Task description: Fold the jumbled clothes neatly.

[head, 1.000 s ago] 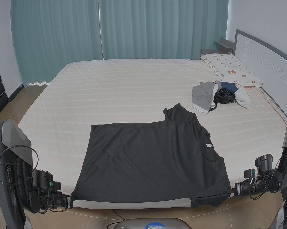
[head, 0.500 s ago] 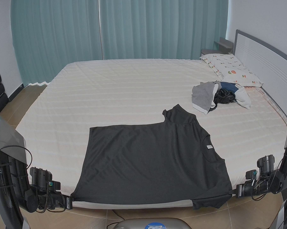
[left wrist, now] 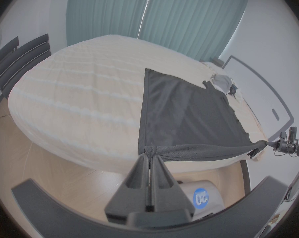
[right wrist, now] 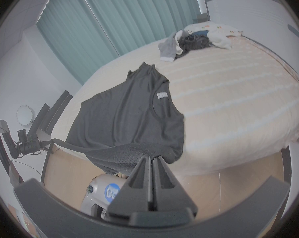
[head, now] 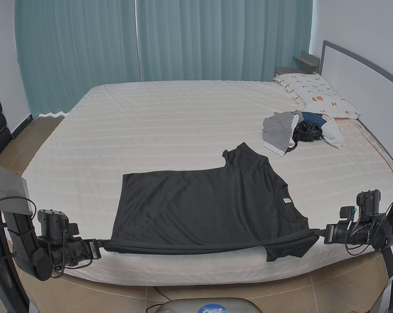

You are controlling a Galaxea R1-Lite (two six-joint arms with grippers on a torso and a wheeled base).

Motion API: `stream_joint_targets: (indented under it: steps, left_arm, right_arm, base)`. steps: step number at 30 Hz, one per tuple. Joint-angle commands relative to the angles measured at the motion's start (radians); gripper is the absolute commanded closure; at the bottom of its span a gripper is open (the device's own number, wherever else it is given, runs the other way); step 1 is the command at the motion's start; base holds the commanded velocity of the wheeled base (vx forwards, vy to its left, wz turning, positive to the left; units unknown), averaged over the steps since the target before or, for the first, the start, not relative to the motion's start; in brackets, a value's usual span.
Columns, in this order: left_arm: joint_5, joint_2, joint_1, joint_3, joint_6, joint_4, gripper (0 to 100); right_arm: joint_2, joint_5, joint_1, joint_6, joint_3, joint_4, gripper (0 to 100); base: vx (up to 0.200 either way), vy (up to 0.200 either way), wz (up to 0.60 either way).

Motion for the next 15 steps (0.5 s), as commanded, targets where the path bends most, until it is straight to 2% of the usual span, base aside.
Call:
stream_joint_targets:
  steps: [1, 4, 5, 8, 15]
  left_arm:
    - [0.002, -0.002, -0.01, -0.076, -0.042, -0.003, 100]
    - [0.002, 0.014, -0.011, -0.11, -0.068, -0.001, 100]
    - [0.004, 0.037, -0.016, -0.15, -0.099, -0.003, 100]
    - [0.005, 0.06, -0.016, -0.193, -0.139, 0.003, 100]
    - [0.005, 0.115, -0.018, -0.263, -0.148, 0.008, 100]
  right_arm:
    - [-0.008, 0.001, 0.017, 0.004, -0.103, 0.045, 100]
    - [-0.008, 0.002, 0.018, 0.013, -0.164, 0.117, 100]
    - [-0.008, 0.004, 0.02, 0.039, -0.23, 0.195, 100]
    - [-0.003, 0.013, 0.028, 0.062, -0.319, 0.286, 100]
    - [0.066, 0.011, 0.029, 0.064, -0.445, 0.381, 100]
  base:
    - [0.0, 0.0, 0.0]
    - [0.0, 0.0, 0.0]
    - [0.0, 0.0, 0.0]
    - [0.0, 0.0, 0.0]
    - [0.0, 0.0, 0.0]
